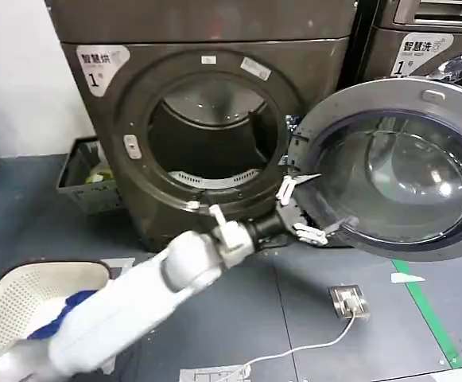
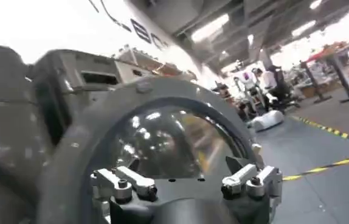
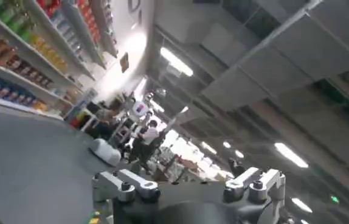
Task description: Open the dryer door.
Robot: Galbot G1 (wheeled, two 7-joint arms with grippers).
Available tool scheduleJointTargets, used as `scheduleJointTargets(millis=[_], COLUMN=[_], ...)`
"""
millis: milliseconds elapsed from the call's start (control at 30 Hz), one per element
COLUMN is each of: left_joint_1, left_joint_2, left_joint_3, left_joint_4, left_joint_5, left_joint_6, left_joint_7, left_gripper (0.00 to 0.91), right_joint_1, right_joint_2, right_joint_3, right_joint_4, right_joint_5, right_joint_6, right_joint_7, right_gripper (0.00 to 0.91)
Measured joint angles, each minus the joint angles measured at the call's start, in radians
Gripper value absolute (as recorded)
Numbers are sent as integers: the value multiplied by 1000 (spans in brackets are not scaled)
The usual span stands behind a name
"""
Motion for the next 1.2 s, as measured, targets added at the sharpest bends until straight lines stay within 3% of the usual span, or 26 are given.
scheduleJointTargets(millis=[200, 567, 800, 1000, 1200], left_joint_1=[169, 495, 666, 716, 704], left_joint_2=[155, 290, 294, 316, 351], left_joint_3=[-152, -570, -833, -945, -1008], left_joint_4=[-127, -242, -229, -180, -99], left_joint_5=[23, -124, -278, -300, -200], left_joint_6=[-7, 210, 349, 459, 673], left_joint_7=[-24, -123, -184, -194, -78], left_gripper=[907, 907, 907, 907, 907], right_joint_1=[11, 44, 67, 87, 107], right_joint_2=[-13, -42, -70, -95, -121], right_joint_3=[-23, -74, -113, -154, -194], right_joint_4=[12, 16, 7, -1, -12], right_joint_5=[-6, -11, -25, -31, -38], right_joint_6=[-3, -15, -17, -20, -18], right_joint_7=[-1, -2, -5, -10, -14], right_gripper=[907, 907, 907, 907, 907])
